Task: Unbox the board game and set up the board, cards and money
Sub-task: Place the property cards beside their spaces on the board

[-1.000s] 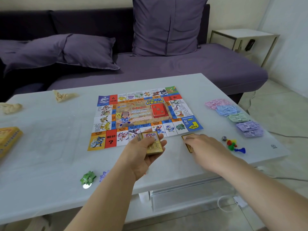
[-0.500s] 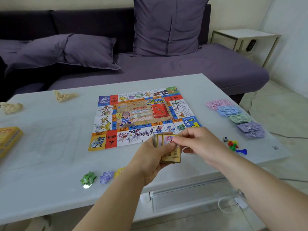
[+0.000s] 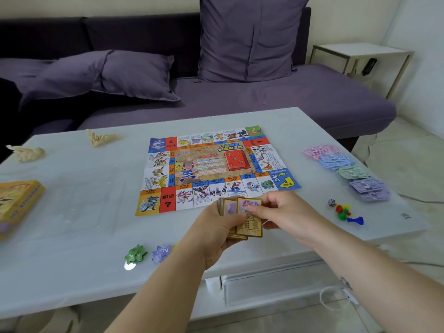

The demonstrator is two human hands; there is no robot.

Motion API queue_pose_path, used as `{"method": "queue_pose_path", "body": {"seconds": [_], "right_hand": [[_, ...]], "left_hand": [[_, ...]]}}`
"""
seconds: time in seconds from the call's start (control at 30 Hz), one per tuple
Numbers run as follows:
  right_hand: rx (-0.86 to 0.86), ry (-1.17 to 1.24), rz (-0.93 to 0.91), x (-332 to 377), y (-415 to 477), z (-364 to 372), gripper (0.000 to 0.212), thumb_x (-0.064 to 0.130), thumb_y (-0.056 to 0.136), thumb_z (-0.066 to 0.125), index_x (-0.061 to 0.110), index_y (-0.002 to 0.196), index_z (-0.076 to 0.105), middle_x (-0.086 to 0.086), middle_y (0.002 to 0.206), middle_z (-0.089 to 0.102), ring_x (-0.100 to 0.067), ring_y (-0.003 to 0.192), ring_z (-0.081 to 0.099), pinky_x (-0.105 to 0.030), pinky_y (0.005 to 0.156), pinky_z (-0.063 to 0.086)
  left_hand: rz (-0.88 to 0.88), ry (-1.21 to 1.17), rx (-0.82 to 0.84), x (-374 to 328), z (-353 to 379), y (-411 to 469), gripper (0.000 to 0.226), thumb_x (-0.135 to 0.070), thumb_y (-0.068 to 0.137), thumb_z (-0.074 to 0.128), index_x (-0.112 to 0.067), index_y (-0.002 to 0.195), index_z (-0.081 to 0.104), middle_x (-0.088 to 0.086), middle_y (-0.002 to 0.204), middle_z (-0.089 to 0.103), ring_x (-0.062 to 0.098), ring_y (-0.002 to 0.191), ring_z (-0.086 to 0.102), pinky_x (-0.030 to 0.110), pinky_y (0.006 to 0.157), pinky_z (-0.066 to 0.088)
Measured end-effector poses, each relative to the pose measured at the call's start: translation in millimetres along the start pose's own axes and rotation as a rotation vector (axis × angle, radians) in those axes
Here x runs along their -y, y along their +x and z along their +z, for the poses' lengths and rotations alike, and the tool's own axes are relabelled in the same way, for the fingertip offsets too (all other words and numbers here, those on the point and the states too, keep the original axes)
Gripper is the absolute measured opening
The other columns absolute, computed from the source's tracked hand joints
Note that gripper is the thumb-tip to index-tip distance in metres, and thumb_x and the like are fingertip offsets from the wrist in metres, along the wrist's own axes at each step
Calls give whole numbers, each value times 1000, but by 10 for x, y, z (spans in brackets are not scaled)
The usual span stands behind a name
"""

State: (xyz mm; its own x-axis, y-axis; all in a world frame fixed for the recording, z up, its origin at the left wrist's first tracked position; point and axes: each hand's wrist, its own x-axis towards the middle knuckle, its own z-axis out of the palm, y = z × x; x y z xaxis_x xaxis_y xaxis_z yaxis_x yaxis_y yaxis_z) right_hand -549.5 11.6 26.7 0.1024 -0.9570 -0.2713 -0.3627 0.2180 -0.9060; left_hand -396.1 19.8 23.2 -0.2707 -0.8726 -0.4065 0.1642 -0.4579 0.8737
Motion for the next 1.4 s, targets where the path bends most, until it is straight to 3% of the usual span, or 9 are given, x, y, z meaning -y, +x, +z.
{"method": "queue_pose_path", "body": {"seconds": [0.27,0.37,0.43,0.5,0.73,0.87,1.0,1.17,1.4], "right_hand": [[-133,-53,-87,70,112,102,7,23,87,66,17,86,65,2,84,72,-4,68,64,-16,60,47],[-146,-133,-112,115,156,211,14,26,84,70,22,96,62,2,87,73,-9,79,68,-18,67,48],[-147,-173,-128,171,189,333,19,27,84,70,24,99,59,1,86,73,-9,80,67,-12,61,44],[-144,-221,-144,233,252,485,24,30,83,71,25,101,57,0,85,72,-11,80,66,-16,60,42],[-119,-433,-108,316,527,1041,26,39,79,72,27,95,55,5,83,66,-14,82,63,-35,73,47],[-135,-570,-88,280,541,1177,23,44,80,68,33,82,47,11,80,65,-13,85,61,-36,83,46],[-186,-667,-102,270,526,1245,24,50,81,64,33,87,47,14,76,66,-9,87,59,-40,99,37],[-209,-740,-139,263,501,1271,22,49,84,60,33,90,46,15,66,64,-6,81,58,-39,101,33],[-200,-800,-175,306,427,1273,23,51,86,58,32,91,47,15,72,62,-9,89,59,-38,97,29]], "left_hand": [[103,-314,-228,-207,-440,-95,16,-2,93,51,-10,106,56,7,80,73,16,69,69,27,60,58],[198,-436,-360,-347,-741,-165,16,1,94,48,-12,97,57,6,75,71,14,63,68,25,57,57],[235,-485,-420,-405,-910,-202,17,-1,94,49,-14,101,57,6,77,70,12,62,67,25,57,57],[267,-509,-452,-440,-1038,-233,18,-2,95,49,-16,105,55,6,84,69,13,67,66,26,59,55],[343,-588,-460,-524,-1221,-276,19,-1,95,48,-16,106,53,7,87,66,13,69,66,21,53,55],[350,-610,-439,-551,-1233,-296,23,-1,94,50,-14,113,52,7,86,68,12,66,67,22,56,56],[353,-602,-426,-575,-1250,-304,21,-2,93,52,-17,106,54,5,85,68,11,69,67,23,59,54],[347,-616,-423,-575,-1241,-311,23,-2,93,52,-16,111,53,6,86,68,14,73,66,26,66,53],[348,-606,-428,-585,-1218,-335,21,-1,92,52,-15,108,54,8,89,67,16,77,65,27,68,52]]}}
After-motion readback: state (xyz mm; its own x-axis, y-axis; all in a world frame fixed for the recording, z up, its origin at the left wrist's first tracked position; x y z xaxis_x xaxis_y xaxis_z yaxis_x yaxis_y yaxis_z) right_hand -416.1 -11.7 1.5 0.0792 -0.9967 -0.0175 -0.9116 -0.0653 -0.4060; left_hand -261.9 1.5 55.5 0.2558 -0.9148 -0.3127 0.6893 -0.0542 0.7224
